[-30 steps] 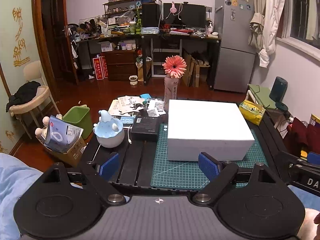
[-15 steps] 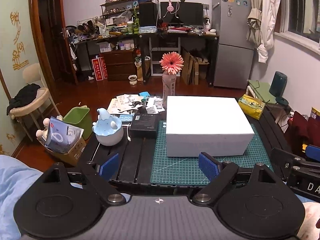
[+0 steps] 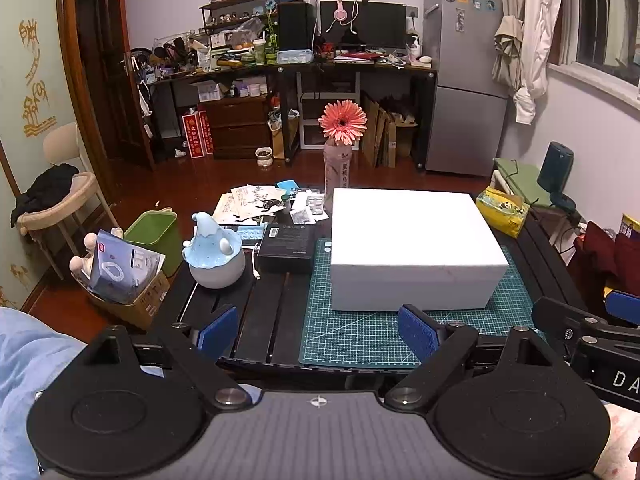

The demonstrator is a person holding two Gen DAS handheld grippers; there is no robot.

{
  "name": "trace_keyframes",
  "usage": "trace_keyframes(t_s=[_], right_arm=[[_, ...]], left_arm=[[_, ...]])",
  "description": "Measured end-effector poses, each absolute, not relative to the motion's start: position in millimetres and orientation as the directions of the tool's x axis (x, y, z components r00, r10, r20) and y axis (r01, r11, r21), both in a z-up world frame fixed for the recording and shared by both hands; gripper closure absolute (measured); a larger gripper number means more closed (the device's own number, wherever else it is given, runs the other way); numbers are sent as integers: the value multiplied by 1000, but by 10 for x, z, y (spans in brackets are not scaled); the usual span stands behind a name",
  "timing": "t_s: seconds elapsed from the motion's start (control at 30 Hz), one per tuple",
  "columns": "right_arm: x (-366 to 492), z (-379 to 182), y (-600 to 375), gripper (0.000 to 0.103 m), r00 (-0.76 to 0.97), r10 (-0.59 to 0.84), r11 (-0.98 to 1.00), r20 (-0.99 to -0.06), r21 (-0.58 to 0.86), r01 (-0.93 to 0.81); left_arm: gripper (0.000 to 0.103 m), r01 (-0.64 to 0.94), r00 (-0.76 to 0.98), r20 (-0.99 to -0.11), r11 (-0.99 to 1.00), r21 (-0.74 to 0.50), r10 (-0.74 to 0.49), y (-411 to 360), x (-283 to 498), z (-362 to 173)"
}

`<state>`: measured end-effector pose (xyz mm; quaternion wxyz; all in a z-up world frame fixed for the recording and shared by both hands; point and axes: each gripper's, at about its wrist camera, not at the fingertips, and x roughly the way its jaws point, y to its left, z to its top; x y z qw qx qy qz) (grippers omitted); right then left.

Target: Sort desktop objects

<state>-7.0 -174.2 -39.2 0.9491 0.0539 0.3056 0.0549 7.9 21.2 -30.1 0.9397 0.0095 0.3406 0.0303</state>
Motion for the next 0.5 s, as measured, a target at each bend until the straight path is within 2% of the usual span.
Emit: trace_keyframes(t_s=[0.5], right_arm=[[-80, -418, -1715, 15, 802, 147, 987, -579, 134, -84]], left_arm=[[16, -47, 761, -645, 998, 44, 64, 179, 79, -337]])
